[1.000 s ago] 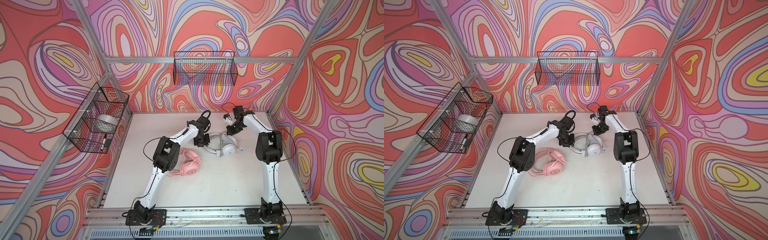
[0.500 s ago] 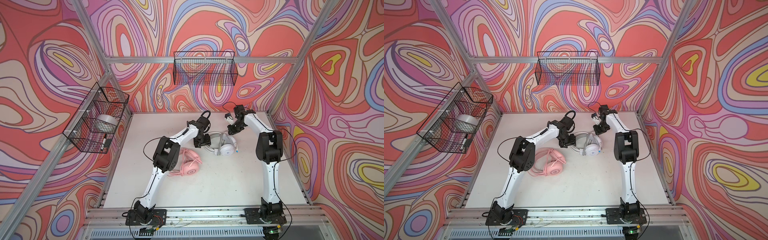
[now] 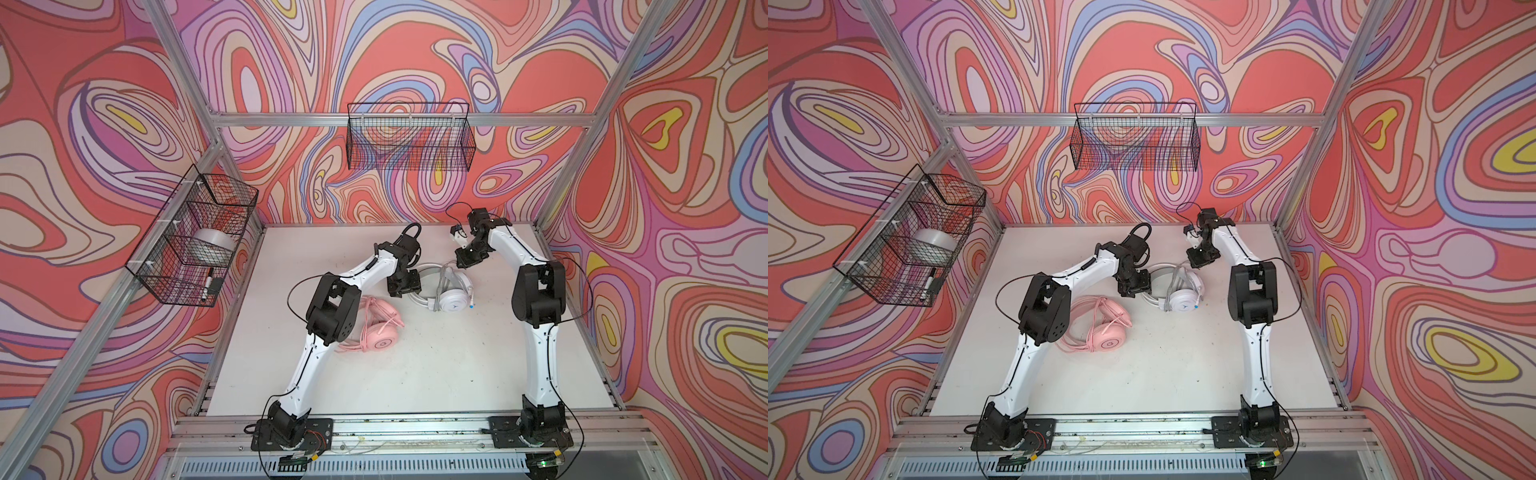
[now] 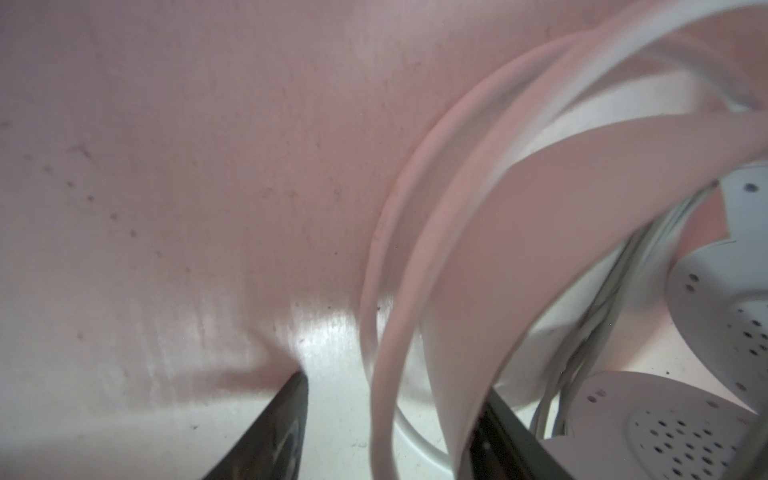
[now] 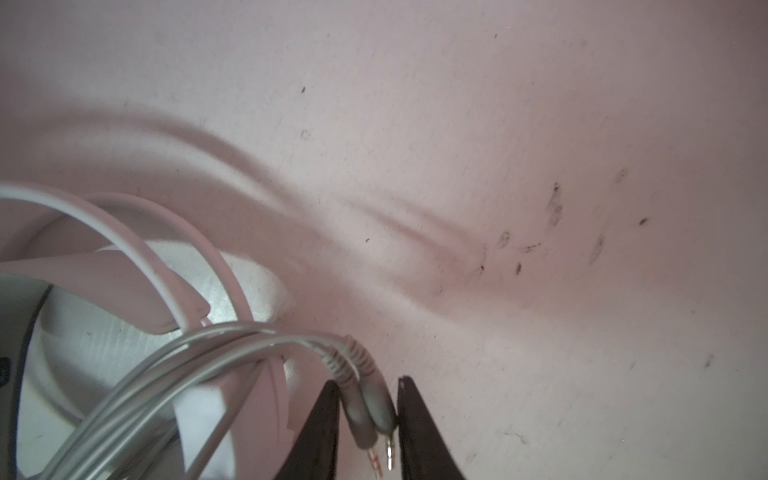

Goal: Wrap the headphones

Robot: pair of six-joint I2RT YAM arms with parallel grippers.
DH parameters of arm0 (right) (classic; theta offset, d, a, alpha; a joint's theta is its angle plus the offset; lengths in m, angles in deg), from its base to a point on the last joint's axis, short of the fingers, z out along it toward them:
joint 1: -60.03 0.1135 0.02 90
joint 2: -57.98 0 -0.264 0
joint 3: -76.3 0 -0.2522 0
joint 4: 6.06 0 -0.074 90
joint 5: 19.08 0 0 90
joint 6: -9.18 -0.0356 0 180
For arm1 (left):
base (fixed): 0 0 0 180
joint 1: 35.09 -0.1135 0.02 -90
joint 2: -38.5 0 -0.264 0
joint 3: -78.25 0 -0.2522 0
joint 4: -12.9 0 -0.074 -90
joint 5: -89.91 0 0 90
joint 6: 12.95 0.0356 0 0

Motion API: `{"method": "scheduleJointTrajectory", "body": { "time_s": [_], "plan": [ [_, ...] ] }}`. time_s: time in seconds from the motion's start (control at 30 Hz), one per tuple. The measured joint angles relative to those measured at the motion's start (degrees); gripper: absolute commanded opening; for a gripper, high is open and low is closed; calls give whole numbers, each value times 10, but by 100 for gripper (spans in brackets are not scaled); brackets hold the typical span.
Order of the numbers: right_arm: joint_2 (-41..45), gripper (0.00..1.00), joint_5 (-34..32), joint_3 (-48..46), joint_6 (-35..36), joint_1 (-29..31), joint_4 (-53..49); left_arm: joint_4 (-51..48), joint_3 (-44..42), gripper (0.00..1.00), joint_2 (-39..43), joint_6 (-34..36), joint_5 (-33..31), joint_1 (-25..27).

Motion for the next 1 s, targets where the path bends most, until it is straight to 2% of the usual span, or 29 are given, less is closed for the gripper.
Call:
{"method": "scheduleJointTrajectory", "body": {
  "time_s": [0.13,0.27,0.5,0.63,0.77,1.0],
  "plan": [
    [0,38,-2,0,0,0,0,0,0,63,0,0,2,1],
    [3,49,-6,-1,0,0,3,0,0,65,0,0,3,1],
    [25,58,-15,-11,1,0,15,0,0,65,0,0,4,1],
    [40,70,-25,-17,2,0,21,0,0,66,0,0,4,2],
    [56,76,-28,-27,9,0,25,0,0,65,0,0,4,2],
    [68,79,-37,-27,12,-2,21,0,0,67,0,0,4,2]
  ]
}}
